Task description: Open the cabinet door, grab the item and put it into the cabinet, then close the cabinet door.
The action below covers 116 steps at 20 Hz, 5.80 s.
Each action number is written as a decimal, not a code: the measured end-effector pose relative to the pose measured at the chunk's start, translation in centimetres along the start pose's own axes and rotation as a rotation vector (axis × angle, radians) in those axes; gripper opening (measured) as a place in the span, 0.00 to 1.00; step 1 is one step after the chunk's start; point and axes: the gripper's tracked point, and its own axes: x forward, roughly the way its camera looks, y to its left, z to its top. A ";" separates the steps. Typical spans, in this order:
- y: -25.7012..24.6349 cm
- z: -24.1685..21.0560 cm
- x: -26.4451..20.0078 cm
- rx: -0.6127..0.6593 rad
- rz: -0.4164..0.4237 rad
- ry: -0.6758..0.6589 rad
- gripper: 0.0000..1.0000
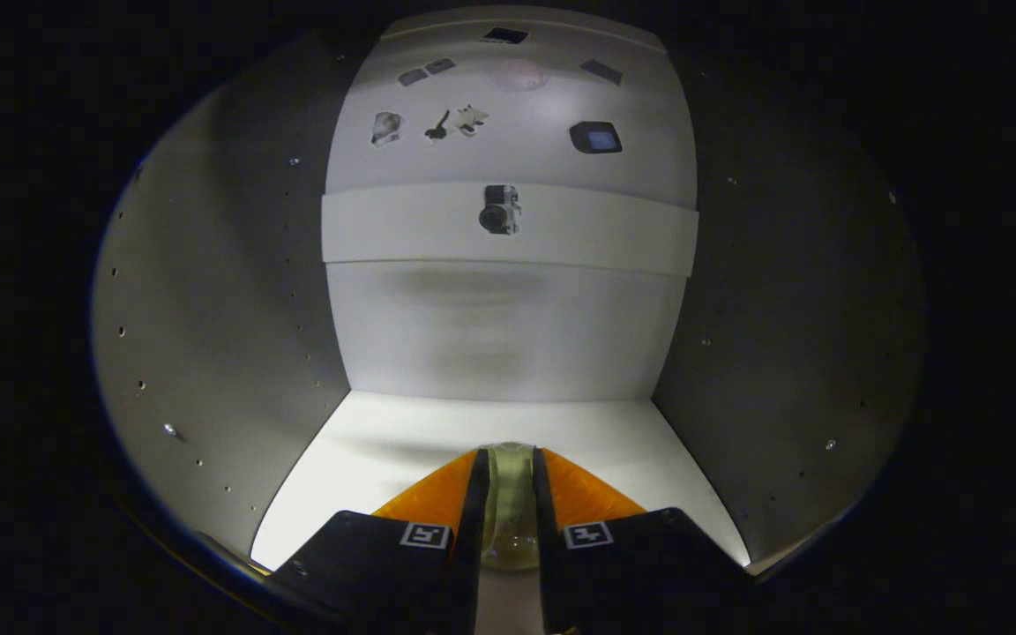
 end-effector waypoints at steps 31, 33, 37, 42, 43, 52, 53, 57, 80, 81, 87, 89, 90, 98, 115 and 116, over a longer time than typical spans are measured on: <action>-3.8 4.3 -48.4 0.058 -0.022 -0.387 0.98; -5.2 4.0 -51.8 0.080 -0.019 -0.391 0.97; -9.1 3.4 -57.6 0.134 0.024 -0.409 0.97; -20.0 1.6 -59.9 0.126 -0.105 -0.401 0.98; -22.2 1.2 -60.0 0.126 -0.136 -0.402 0.98; -26.0 -2.2 -53.9 0.128 0.027 -0.315 0.98; -26.4 -2.4 -53.1 0.116 0.032 -0.313 0.98; -25.6 -3.2 -50.9 0.098 0.101 -0.295 0.97; -11.6 -3.5 -48.4 0.085 0.146 -0.266 0.97; -10.4 -3.4 -47.9 0.087 0.144 -0.265 0.97; -3.5 -1.8 -44.3 0.038 0.119 -0.309 0.98; -0.7 -1.5 -44.1 0.018 0.143 -0.328 0.99; 0.4 -1.5 -44.1 0.016 0.158 -0.325 1.00; -0.1 -0.6 -44.9 0.011 0.074 -0.351 0.98; -2.6 -0.2 -46.2 0.049 0.050 -0.350 0.98; -2.6 -0.2 -46.3 0.053 0.053 -0.348 0.98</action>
